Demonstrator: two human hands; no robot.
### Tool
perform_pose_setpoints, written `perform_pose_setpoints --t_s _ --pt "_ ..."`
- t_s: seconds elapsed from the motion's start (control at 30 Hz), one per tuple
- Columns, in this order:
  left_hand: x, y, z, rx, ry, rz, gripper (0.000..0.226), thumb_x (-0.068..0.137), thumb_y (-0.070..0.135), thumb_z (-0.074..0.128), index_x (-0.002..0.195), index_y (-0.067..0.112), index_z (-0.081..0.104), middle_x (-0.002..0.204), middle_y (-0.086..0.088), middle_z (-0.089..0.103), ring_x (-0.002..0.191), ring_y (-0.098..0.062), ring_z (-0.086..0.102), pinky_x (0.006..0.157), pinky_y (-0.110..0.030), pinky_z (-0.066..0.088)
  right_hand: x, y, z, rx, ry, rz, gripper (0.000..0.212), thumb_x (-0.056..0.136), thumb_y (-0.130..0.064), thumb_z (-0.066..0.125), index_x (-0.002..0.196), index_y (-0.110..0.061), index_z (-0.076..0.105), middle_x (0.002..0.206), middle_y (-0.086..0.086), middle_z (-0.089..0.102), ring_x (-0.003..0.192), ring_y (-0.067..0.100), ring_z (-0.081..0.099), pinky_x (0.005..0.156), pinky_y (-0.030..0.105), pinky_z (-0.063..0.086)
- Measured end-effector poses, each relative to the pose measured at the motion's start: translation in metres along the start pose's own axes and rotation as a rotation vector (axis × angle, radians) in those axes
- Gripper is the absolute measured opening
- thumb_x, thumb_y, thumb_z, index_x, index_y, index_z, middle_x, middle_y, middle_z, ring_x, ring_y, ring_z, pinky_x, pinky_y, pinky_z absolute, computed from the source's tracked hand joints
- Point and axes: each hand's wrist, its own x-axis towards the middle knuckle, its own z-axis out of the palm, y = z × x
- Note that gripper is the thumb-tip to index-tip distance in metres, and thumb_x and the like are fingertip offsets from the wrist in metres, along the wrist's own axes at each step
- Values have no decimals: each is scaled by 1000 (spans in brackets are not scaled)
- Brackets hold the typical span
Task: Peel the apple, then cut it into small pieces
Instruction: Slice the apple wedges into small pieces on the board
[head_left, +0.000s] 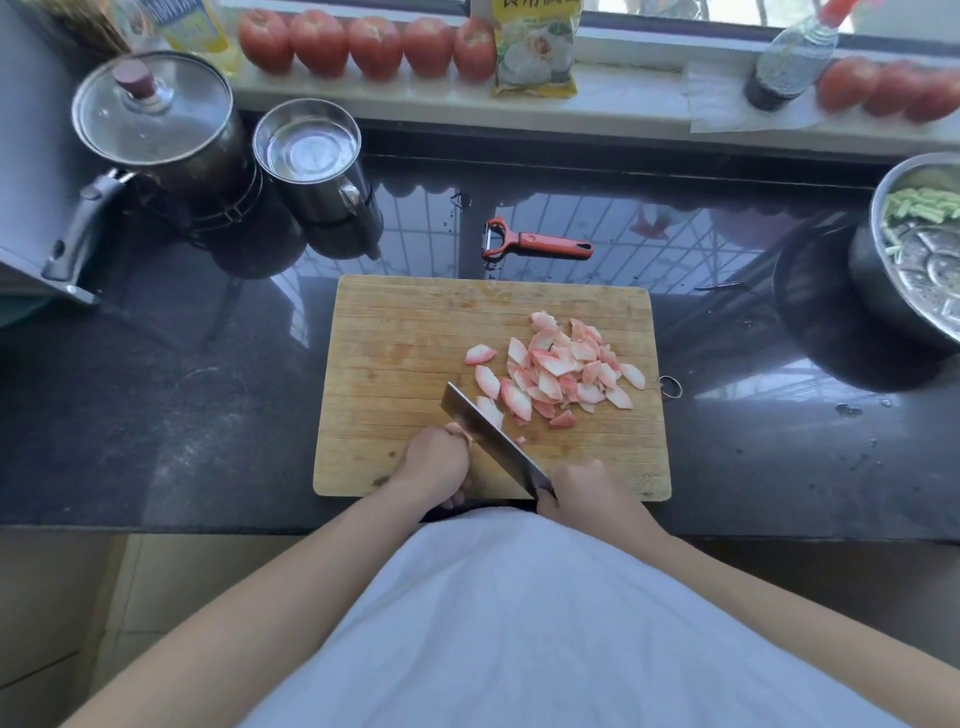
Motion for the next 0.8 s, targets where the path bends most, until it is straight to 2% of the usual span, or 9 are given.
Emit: perform_pose_setpoints --t_s 0.1,0.23,0.33,0.4,0.47,0.53,0.6,0.7,0.8 --pt "2 2 0 -16 -16 -22 46 106 29 33 84 5 65 65 -17 72 47 -24 65 51 -27 52 -1 1 0 -29 -8 4 27 98 -22 47 84 -6 63 82 12 62 81 30 60 65 35 44" --pt "2 8 2 -15 -42 -53 40 106 20 29 85 13 62 69 -16 73 49 -24 66 57 -29 58 3 2 4 -13 -26 26 31 100 -26 46 74 -10 55 73 9 55 73 28 55 55 33 34" --pt "3 13 1 -23 -60 -85 40 106 16 30 85 7 63 72 -20 72 56 -30 69 61 -36 61 9 -8 7 -31 -9 34 28 99 -28 47 83 -12 63 75 8 54 75 30 56 51 30 30" --pt "4 16 1 -13 -71 -103 40 106 15 30 92 1 65 79 -23 74 63 -35 72 69 -42 63 20 -20 6 40 30 48 25 98 -27 48 89 -11 65 79 9 58 74 31 58 51 29 36" --pt "3 16 1 -16 -62 -101 36 105 18 31 94 4 63 82 -23 74 63 -36 71 68 -42 64 31 -32 4 130 92 28 23 96 -26 49 81 -12 60 80 10 61 76 34 61 59 35 48" --pt "2 13 0 -39 -62 -117 35 104 20 32 95 7 63 82 -23 75 68 -38 74 70 -44 65 34 -38 3 183 138 7 25 97 -26 50 74 -15 51 77 10 58 76 35 61 60 37 48" --pt "2 14 1 -46 -65 -144 38 105 18 32 100 3 67 84 -24 75 74 -39 75 75 -48 65 30 -36 3 218 185 2 27 98 -27 49 73 -16 52 75 10 59 76 35 61 60 35 44" --pt "3 16 0 -62 -59 -181 44 107 19 34 98 -6 70 86 -27 75 67 -35 71 75 -42 62 17 -22 -1 225 188 2 31 98 -28 49 69 -19 49 67 5 58 67 29 58 54 33 40" --pt "4 15 1 -95 -73 -178 38 104 18 37 103 -5 67 83 -26 75 74 -37 75 69 -41 62 8 -15 -2 140 160 4 30 98 -28 50 70 -17 51 63 0 49 65 28 55 51 32 35"
